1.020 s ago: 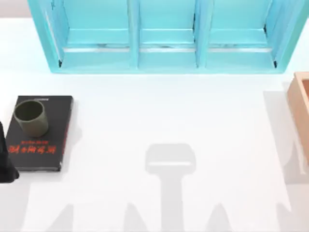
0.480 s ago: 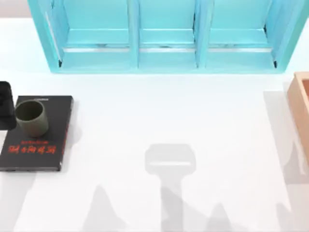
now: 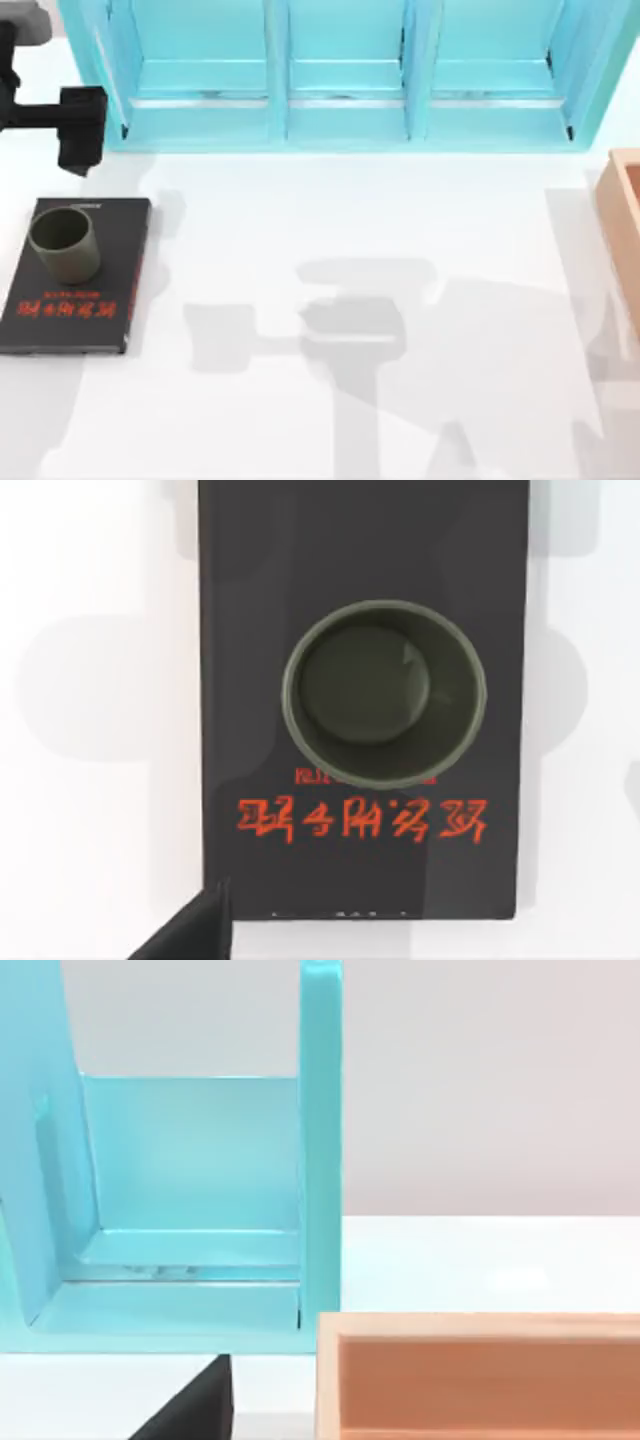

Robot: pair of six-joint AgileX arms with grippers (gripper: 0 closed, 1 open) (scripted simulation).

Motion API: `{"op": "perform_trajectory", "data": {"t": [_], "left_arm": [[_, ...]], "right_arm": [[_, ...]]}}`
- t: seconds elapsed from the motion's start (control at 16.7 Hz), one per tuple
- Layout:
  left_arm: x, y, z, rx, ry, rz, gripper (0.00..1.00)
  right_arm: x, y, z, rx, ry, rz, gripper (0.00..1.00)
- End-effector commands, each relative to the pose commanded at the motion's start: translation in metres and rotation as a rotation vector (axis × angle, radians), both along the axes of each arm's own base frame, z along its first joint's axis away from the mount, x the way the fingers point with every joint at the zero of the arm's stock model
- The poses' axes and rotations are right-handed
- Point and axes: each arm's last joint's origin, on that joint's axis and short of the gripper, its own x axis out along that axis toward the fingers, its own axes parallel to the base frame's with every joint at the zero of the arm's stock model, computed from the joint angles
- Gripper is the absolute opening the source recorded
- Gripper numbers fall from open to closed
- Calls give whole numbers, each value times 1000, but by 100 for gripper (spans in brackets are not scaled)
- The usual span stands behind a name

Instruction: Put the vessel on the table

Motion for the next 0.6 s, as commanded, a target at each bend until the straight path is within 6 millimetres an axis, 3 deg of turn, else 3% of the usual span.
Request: {"op": "perform_trajectory", "data": {"t": [0.3,0.6], "left_arm": [[54,-16,-23,30,237,-1,100],[69,-21,-31,37,298,-2,100]], "right_arm": [[0,0,0,0,0,0,100],[0,0,0,0,0,0,100]]}}
